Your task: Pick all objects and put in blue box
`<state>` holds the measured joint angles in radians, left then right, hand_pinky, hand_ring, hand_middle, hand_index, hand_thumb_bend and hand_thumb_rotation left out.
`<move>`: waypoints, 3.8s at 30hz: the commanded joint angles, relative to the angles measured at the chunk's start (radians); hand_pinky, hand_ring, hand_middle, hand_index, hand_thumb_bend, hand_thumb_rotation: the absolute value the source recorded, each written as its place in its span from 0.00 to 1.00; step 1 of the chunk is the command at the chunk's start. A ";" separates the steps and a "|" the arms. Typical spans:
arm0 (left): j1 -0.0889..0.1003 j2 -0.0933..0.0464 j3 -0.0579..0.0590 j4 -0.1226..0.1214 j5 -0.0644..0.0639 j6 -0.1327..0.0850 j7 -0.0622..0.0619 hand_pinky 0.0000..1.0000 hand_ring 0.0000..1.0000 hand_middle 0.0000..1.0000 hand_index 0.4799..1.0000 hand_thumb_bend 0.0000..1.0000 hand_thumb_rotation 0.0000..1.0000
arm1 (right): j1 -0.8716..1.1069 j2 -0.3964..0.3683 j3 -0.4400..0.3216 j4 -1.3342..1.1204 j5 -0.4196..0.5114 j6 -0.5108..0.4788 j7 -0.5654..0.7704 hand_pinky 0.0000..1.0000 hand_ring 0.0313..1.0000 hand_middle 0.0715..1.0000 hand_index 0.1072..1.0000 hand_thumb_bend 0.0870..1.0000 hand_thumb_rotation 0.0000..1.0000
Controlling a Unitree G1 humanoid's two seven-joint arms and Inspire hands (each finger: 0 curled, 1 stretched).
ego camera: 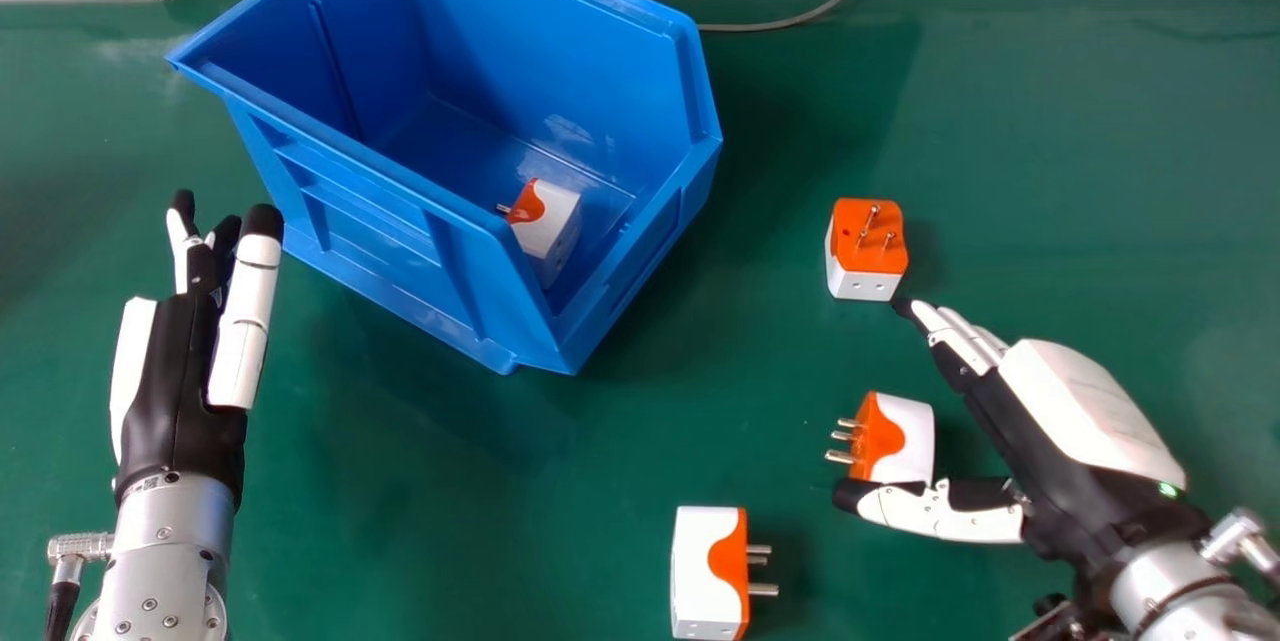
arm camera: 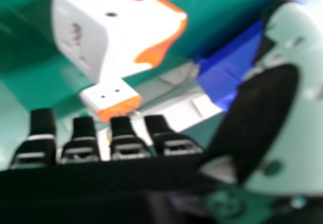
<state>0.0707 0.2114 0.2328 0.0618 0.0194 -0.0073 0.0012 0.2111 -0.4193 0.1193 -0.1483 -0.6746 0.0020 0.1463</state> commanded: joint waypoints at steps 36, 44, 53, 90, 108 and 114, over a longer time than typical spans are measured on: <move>-0.018 0.010 0.008 -0.034 -0.007 0.010 0.008 1.00 1.00 0.98 0.96 0.57 1.00 | -0.157 -0.113 0.143 0.112 -0.121 0.090 0.088 0.85 0.93 0.94 0.92 0.44 0.51; -0.021 0.007 0.010 -0.036 -0.014 0.015 0.009 1.00 1.00 0.98 0.96 0.57 1.00 | -0.201 -0.126 0.187 0.140 -0.186 0.108 0.105 0.84 0.93 0.93 0.91 0.43 0.49; -0.020 0.001 0.009 -0.043 -0.017 0.019 0.013 1.00 1.00 0.98 0.96 0.57 1.00 | -0.223 -0.153 0.221 0.168 -0.224 0.103 0.115 0.84 0.92 0.93 0.90 0.43 0.49; -0.019 0.002 0.003 -0.073 0.000 0.039 0.017 1.00 1.00 0.98 0.94 0.56 1.00 | -0.258 -0.179 0.277 0.156 -0.230 0.117 0.276 0.81 0.89 0.89 0.85 0.39 0.33; -0.022 -0.002 0.001 -0.069 0.005 0.035 0.022 0.99 0.99 0.98 0.93 0.56 1.00 | -0.291 -0.184 0.333 0.179 -0.301 0.111 0.244 0.63 0.70 0.74 0.74 0.39 0.30; -0.021 -0.003 -0.003 -0.081 0.002 0.047 0.025 0.99 0.99 0.98 0.93 0.56 1.00 | -0.301 -0.174 0.340 0.200 -0.306 0.102 0.212 0.60 0.65 0.70 0.68 0.39 0.29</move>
<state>0.0558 0.2088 0.2312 0.0099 0.0201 0.0441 0.0235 -0.1349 -0.5921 0.4281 0.0136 -0.9860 0.1166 0.3200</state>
